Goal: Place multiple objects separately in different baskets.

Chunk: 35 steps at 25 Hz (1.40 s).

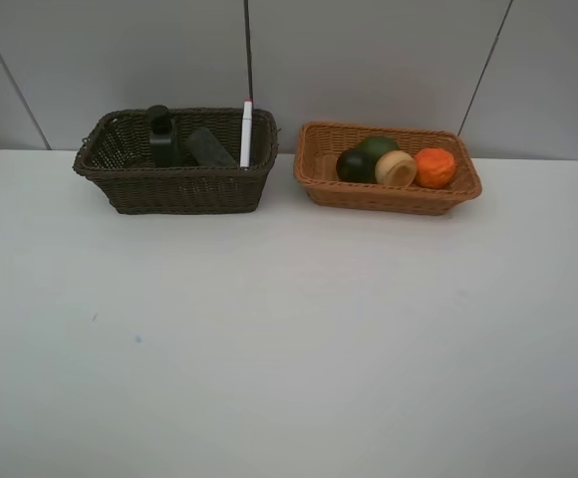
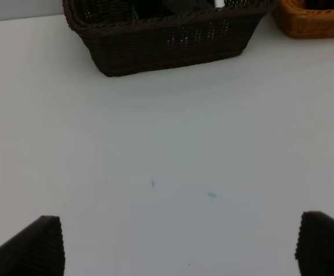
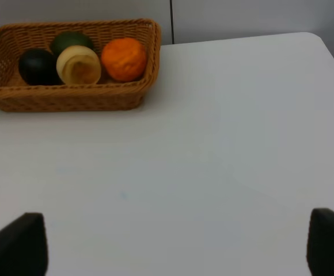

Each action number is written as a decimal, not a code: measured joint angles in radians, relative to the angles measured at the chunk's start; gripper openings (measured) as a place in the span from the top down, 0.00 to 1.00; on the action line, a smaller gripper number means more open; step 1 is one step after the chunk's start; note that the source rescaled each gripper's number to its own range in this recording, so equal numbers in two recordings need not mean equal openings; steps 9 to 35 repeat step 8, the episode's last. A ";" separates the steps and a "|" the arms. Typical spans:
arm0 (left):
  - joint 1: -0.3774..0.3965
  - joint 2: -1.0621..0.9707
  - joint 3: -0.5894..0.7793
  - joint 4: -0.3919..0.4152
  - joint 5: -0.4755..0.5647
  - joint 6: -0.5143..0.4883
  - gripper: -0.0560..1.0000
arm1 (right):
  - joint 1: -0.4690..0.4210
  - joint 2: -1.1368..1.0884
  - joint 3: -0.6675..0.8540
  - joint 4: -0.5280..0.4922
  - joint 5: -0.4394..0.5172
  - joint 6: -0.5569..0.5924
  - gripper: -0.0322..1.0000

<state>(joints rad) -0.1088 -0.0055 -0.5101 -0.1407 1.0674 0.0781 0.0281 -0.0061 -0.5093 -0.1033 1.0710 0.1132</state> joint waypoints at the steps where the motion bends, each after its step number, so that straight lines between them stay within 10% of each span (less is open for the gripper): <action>1: 0.000 0.000 0.000 0.000 0.000 0.000 0.02 | 0.000 0.000 0.000 0.000 0.000 0.000 0.00; 35: 0.000 0.000 0.000 0.000 0.000 0.000 0.02 | 0.000 0.000 0.000 0.000 0.000 0.000 0.00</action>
